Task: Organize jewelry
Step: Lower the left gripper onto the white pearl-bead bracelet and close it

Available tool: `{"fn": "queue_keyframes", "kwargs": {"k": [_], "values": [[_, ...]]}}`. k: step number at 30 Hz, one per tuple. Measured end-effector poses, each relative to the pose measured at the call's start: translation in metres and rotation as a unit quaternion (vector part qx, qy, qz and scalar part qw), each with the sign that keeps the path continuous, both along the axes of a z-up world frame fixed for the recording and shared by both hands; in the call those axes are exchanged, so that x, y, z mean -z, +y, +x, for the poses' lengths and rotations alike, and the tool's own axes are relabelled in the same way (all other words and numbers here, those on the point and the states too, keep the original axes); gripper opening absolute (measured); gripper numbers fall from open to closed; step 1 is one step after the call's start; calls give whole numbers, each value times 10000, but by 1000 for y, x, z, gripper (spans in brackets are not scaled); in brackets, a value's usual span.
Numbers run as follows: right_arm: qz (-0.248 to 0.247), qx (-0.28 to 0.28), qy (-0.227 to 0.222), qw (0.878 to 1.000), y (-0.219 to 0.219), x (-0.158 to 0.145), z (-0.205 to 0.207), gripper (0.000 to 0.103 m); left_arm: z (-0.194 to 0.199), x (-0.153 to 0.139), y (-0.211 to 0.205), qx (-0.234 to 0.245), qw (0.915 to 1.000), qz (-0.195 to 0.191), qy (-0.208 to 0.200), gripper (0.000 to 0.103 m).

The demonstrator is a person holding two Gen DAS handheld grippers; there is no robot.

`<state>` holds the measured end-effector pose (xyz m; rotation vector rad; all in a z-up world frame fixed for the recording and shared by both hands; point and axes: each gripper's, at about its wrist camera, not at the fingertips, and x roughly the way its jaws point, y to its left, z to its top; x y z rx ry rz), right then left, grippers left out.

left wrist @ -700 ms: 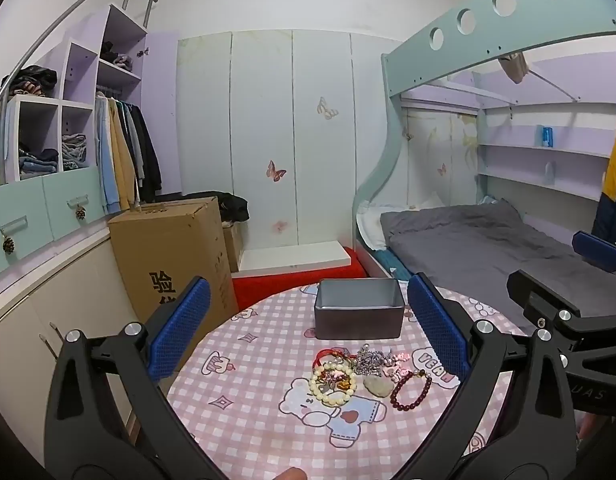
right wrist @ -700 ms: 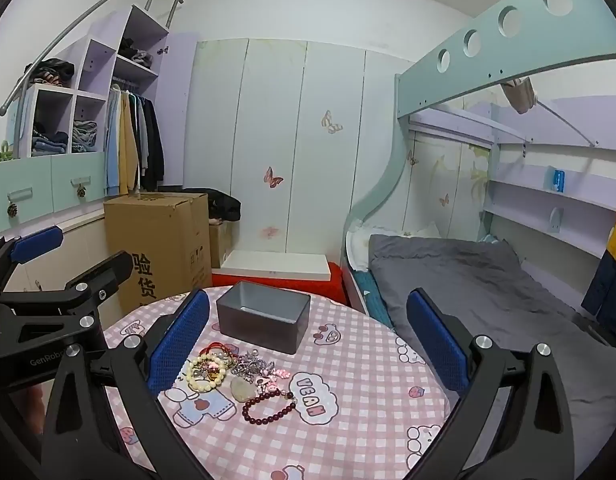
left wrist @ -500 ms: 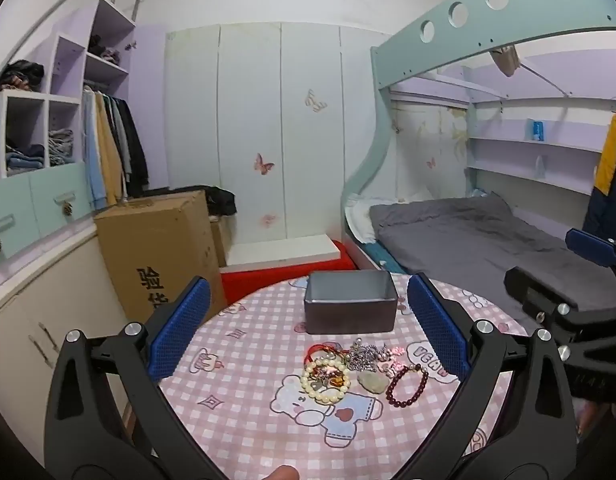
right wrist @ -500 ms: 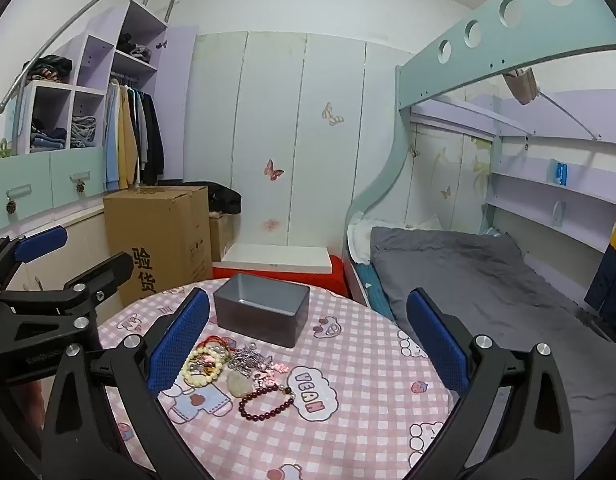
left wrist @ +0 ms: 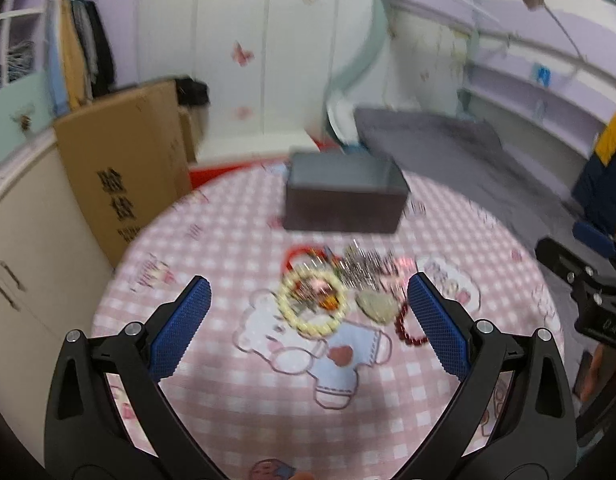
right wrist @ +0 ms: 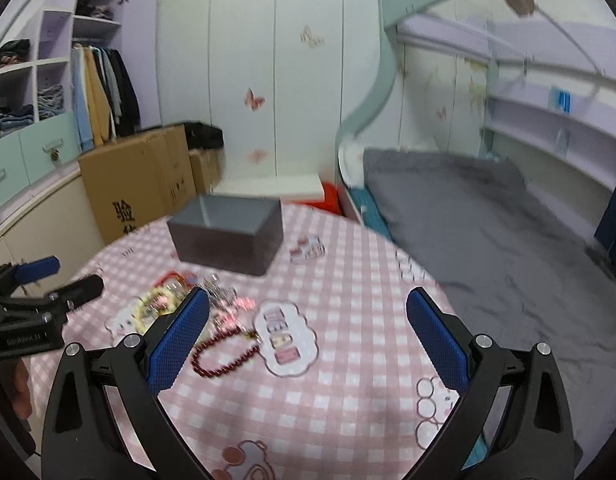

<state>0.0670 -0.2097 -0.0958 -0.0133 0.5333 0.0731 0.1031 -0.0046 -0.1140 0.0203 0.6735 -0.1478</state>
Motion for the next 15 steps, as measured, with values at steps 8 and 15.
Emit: {"fn": "queue_keyframes", "kwargs": {"k": [8,15], "values": [[407,28,329,9986,-7,32,22,95,27,40,-36,290,9955,690,574,91],[723,-84,397,9966,-13,48,40,95,26,51,-40,419,9900,1089,796,80]]}}
